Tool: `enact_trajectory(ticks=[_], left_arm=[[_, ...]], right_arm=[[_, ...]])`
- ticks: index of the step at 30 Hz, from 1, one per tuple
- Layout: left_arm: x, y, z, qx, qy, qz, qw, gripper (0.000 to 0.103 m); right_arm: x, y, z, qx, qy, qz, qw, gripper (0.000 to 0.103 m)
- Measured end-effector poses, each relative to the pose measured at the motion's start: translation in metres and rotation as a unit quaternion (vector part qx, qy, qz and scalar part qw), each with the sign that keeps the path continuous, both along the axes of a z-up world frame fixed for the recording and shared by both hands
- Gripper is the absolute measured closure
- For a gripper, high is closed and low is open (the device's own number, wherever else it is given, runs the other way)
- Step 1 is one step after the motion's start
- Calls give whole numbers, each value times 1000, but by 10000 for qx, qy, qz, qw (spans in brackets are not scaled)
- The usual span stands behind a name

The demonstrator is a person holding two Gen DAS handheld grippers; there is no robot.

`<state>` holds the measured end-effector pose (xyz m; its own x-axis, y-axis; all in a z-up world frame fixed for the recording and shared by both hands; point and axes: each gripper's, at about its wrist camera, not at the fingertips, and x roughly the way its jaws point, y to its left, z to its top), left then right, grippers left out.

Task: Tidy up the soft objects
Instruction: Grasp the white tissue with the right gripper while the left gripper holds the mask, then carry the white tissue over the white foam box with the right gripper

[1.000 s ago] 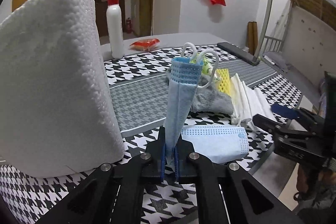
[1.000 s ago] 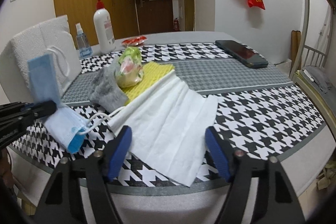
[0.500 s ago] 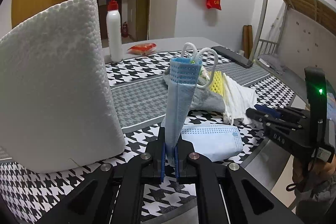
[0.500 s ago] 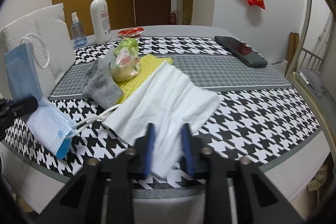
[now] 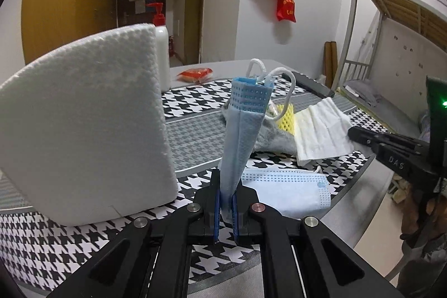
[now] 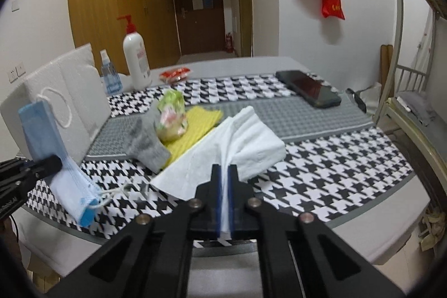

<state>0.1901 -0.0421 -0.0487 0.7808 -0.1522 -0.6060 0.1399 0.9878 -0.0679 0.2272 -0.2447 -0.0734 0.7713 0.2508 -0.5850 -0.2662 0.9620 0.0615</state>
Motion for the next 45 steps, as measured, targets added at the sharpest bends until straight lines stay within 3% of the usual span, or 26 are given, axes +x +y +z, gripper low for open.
enact_trajectory(ticks=[18, 45], left_arm=[[-36, 13, 22, 41, -397, 132, 9991, 96], [-101, 57, 57, 130, -1128, 630, 9915, 96]], right_arm=[[-48, -3, 46, 146, -576, -71, 9982, 97], [-110, 33, 81, 253, -1057, 412, 9932, 97]])
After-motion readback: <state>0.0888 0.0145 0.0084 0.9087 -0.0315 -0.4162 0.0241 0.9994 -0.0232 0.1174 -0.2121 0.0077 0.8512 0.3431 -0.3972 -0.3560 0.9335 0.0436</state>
